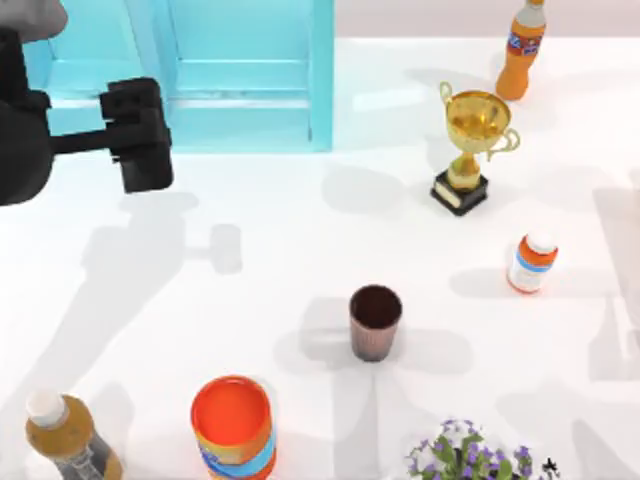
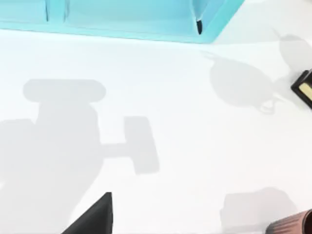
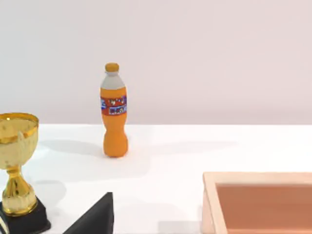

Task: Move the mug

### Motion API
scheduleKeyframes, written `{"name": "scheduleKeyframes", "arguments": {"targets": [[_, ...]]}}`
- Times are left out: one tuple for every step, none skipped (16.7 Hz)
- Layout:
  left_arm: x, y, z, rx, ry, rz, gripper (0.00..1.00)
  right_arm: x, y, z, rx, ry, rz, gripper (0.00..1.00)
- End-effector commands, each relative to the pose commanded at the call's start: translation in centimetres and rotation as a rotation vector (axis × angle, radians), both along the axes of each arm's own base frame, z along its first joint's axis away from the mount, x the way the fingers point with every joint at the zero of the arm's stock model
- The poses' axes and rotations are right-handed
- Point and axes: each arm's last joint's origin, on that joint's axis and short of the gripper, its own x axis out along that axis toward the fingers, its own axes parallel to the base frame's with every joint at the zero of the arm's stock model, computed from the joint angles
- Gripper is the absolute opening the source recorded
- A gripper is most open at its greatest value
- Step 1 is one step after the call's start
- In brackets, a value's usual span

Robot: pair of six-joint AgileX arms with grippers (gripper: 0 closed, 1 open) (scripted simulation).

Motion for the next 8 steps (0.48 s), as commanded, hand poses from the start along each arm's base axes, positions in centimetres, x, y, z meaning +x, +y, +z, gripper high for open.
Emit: {"name": "scheduleKeyframes", "arguments": {"targets": [[1.4, -1.6, 0.6, 0.004, 0.075, -0.013, 1.0, 0.0, 0.0, 0.0, 0.0, 0.0, 0.0, 1.0], [2.8, -3.3, 1.0, 0.012, 0.15, -0.024, 1.0, 0.0, 0.0, 0.0, 0.0, 0.0, 0.0, 1.0], [4.1, -5.1, 1.2, 0.025, 0.222, -0.032, 1.0, 0.0, 0.0, 0.0, 0.0, 0.0, 0.0, 1.0], [5.4, -7.0, 1.2, 0.042, 0.291, -0.038, 1.0, 0.0, 0.0, 0.0, 0.0, 0.0, 0.0, 1.0], [6.5, -9.1, 1.0, 0.062, 0.358, -0.042, 1.0, 0.0, 0.0, 0.0, 0.0, 0.0, 0.0, 1.0], [7.4, -11.1, 0.6, 0.086, 0.42, -0.044, 1.0, 0.0, 0.0, 0.0, 0.0, 0.0, 0.0, 1.0], [8.2, -13.1, 0.0, 0.112, 0.479, -0.044, 1.0, 0.0, 0.0, 0.0, 0.0, 0.0, 0.0, 1.0], [8.8, -15.1, -0.8, 0.14, 0.531, -0.042, 1.0, 0.0, 0.0, 0.0, 0.0, 0.0, 0.0, 1.0]]}}
